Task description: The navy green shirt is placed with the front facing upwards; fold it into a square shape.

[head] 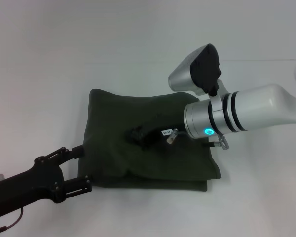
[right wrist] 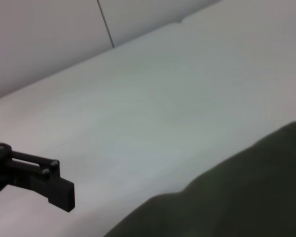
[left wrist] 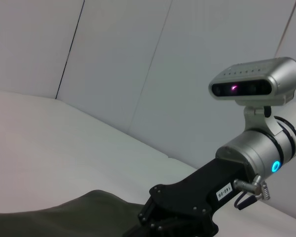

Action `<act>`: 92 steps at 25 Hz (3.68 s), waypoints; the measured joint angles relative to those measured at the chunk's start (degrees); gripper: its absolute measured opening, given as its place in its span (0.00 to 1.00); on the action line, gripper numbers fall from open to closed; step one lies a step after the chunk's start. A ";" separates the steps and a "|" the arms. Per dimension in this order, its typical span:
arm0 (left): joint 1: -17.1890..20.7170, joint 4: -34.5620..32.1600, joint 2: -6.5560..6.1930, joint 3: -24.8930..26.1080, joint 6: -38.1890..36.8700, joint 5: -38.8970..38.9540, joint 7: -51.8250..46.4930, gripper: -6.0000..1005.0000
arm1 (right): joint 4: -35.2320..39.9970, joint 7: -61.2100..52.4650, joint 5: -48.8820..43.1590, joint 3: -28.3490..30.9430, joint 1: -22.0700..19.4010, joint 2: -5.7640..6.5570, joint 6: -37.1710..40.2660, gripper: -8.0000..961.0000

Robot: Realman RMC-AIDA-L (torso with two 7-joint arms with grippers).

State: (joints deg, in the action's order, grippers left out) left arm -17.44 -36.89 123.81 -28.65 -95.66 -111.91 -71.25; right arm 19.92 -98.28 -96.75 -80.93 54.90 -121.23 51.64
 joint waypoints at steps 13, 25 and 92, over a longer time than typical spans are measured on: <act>-0.38 0.54 0.03 -0.49 0.29 -0.07 0.06 0.90 | -0.76 -3.90 -0.63 -3.52 -1.23 0.76 1.33 0.06; -0.40 0.82 0.03 -0.51 0.64 -0.06 0.06 0.90 | 0.87 -4.06 -0.59 -4.03 -3.42 0.99 2.73 0.07; -3.10 1.59 0.01 0.10 5.76 2.06 -2.53 0.90 | 13.85 -1.23 -4.13 23.32 -21.25 4.63 21.27 0.11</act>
State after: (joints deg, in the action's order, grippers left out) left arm -20.54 -35.30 123.82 -28.55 -89.90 -109.85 -73.77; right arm 33.76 -99.50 -100.88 -57.61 33.65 -116.60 72.91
